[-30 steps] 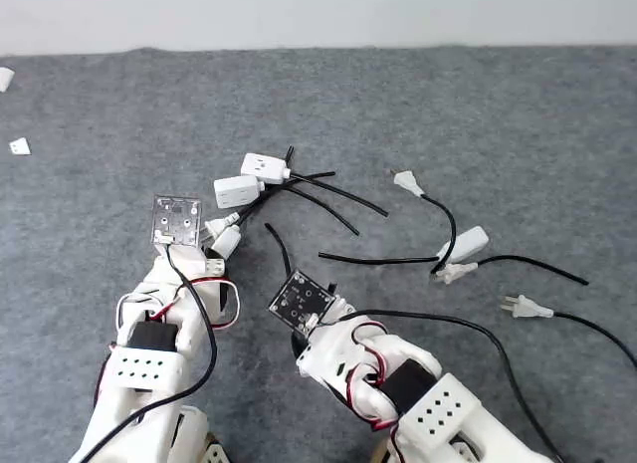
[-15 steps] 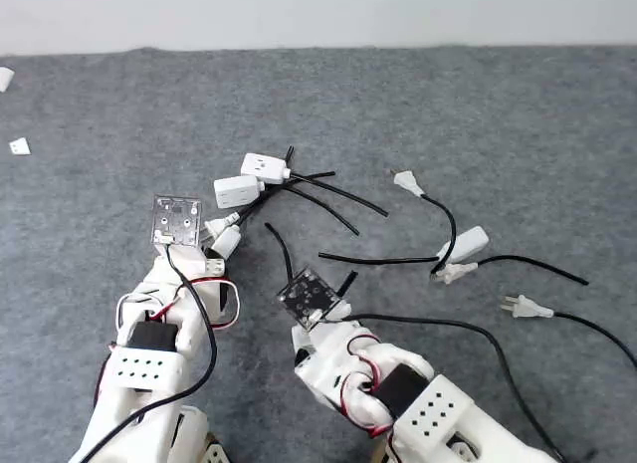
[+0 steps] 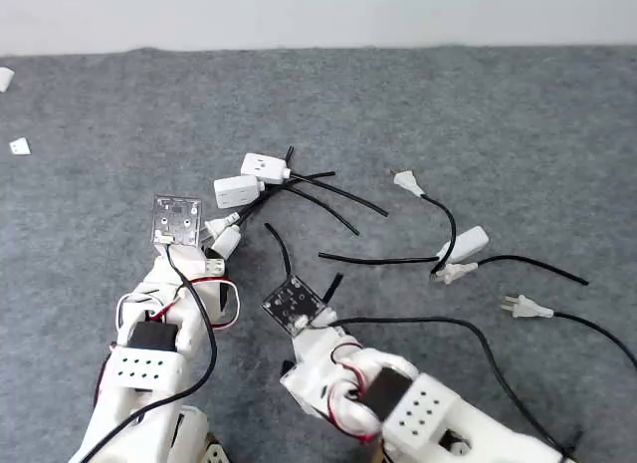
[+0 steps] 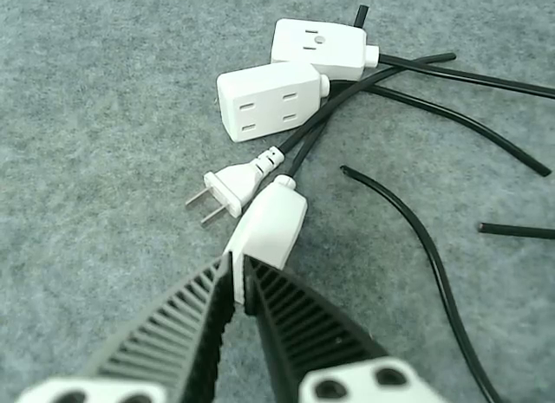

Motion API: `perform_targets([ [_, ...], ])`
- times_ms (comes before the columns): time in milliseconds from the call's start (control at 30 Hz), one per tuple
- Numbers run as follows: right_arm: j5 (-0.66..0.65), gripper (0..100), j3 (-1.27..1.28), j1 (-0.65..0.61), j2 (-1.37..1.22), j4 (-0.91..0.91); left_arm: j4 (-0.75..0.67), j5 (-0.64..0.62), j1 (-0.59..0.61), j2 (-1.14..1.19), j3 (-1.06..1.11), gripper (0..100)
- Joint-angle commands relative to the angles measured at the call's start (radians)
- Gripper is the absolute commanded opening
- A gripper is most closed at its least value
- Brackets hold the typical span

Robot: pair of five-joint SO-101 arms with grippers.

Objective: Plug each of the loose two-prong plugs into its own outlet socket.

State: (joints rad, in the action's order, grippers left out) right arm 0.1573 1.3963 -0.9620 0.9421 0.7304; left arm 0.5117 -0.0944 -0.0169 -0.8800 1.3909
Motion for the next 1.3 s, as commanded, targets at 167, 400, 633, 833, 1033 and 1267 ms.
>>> perform_targets([
  [167, 0.014, 28.1, -0.261, 0.045, -0.4, -0.016, -0.025, -0.006, 0.003, -0.018, -0.01, 1],
  [400, 0.006, 28.1, -0.284, 0.059, -0.446, -0.016, -0.025, 0.044, 0.003, -0.018, -0.01, 1],
  [633, -0.083, 8.0, -0.285, 0.071, -0.45, -0.018, -0.025, 0.046, 0.003, -0.018, -0.008, 1],
  [833, -0.114, 0.6, -0.287, 0.173, -0.412, -0.001, -0.025, 0.043, 0.003, -0.018, -0.008, 1],
  [1033, -0.114, 0.8, -0.287, 0.51, -0.097, 0.16, -0.025, 0.041, 0.003, -0.014, -0.008, 1],
  [1267, -0.18, 0.8, -0.192, 1.084, 0.285, 0.232, -0.026, 0.041, 0.0, -0.011, -0.008, 1],
])
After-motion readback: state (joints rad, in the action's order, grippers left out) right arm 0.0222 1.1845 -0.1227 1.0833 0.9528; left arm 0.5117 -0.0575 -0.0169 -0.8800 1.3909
